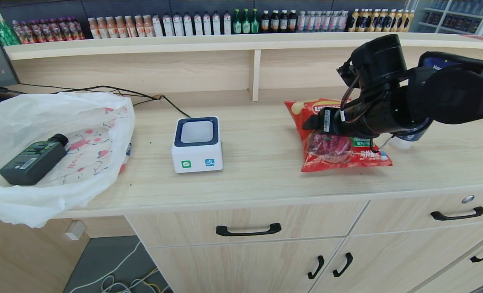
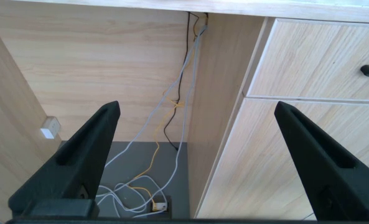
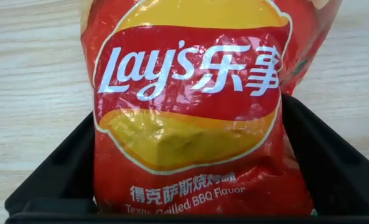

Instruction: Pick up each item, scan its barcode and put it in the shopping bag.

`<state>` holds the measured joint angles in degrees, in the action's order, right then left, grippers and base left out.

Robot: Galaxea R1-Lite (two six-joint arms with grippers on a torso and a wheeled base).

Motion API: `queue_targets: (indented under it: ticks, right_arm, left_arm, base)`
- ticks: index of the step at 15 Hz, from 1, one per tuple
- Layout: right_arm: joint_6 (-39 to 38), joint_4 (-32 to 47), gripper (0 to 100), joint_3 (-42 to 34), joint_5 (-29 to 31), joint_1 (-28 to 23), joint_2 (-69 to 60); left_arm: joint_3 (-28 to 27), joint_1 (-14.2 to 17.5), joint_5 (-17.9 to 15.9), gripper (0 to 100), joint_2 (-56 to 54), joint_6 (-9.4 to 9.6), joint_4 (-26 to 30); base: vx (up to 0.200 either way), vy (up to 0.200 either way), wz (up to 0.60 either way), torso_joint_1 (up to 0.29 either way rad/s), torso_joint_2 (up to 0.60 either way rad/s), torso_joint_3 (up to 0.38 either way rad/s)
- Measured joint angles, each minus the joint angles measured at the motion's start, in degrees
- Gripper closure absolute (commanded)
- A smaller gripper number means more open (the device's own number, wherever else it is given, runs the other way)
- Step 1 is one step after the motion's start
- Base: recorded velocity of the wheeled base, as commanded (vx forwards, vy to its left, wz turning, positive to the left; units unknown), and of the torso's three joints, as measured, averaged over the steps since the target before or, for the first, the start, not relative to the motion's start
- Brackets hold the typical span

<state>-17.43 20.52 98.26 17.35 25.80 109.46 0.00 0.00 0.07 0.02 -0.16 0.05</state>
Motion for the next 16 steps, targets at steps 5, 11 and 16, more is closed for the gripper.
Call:
queue_targets:
  ticks: [5,11,16]
  right_arm:
    - [0.1,0.0,100,-0.3,0.0,0.0,0.1]
    - [0.0,-0.2,100,-0.5,1.1,0.8,-0.5]
    - [0.0,0.2,100,-0.2,1.7,1.1,-0.9]
  left_arm:
    - [0.0,0.0,0.0,0,0.0,0.00,0.0]
    - [0.0,0.0,0.0,0,0.0,0.00,0.0]
    - [0.0,0.0,0.0,0,0.0,0.00,0.0]
  base:
    - [0.000,0.000,0.00,0.000,0.00,0.000]
    - [0.000,0.000,0.00,0.000,0.00,0.000]
    - [0.000,0.000,0.00,0.000,0.00,0.000]
